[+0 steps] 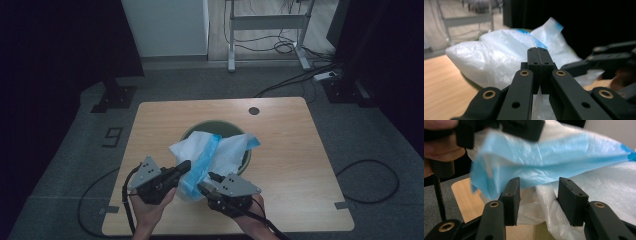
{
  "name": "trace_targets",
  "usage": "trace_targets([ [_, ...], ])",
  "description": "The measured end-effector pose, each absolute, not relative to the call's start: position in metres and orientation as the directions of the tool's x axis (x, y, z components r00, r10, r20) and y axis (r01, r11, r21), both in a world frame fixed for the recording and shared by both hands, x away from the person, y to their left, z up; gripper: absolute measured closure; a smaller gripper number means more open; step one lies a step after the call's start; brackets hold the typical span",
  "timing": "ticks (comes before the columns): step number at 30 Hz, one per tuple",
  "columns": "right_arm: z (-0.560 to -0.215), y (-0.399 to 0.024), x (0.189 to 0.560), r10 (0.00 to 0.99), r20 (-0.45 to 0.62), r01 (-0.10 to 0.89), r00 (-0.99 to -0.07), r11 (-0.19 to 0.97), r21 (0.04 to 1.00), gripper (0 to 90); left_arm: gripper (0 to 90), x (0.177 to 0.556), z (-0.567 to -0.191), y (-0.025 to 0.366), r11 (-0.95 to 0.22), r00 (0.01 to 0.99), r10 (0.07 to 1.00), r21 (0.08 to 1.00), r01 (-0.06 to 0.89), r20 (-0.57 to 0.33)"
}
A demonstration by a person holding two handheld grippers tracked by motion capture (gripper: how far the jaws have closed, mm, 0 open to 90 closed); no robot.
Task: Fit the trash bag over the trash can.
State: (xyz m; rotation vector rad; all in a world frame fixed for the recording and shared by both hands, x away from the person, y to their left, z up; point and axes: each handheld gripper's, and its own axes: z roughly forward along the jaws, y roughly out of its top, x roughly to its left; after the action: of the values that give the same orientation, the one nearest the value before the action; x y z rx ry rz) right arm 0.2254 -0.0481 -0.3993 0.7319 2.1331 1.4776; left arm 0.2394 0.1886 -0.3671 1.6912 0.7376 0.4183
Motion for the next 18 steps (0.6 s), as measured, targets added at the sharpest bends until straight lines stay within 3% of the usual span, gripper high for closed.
trace_targets([
  [9, -0.392, -0.059, 0.226, 0.652, 0.0, 0.18, -0.758, 0.209, 0.961, 47.2, 89.7, 0.234, -0.37, 0.209, 0.09, 0.806, 0.539, 0.968, 0.235, -0.246],
  [18, -0.38, -0.072, 0.231, 0.66, 0.081, 0.2, -0.747, 0.107, 0.974, 45.8, 89.7, 0.227, -0.377, 0.215, 0.139, 0.821, 0.507, 0.965, 0.223, -0.263],
])
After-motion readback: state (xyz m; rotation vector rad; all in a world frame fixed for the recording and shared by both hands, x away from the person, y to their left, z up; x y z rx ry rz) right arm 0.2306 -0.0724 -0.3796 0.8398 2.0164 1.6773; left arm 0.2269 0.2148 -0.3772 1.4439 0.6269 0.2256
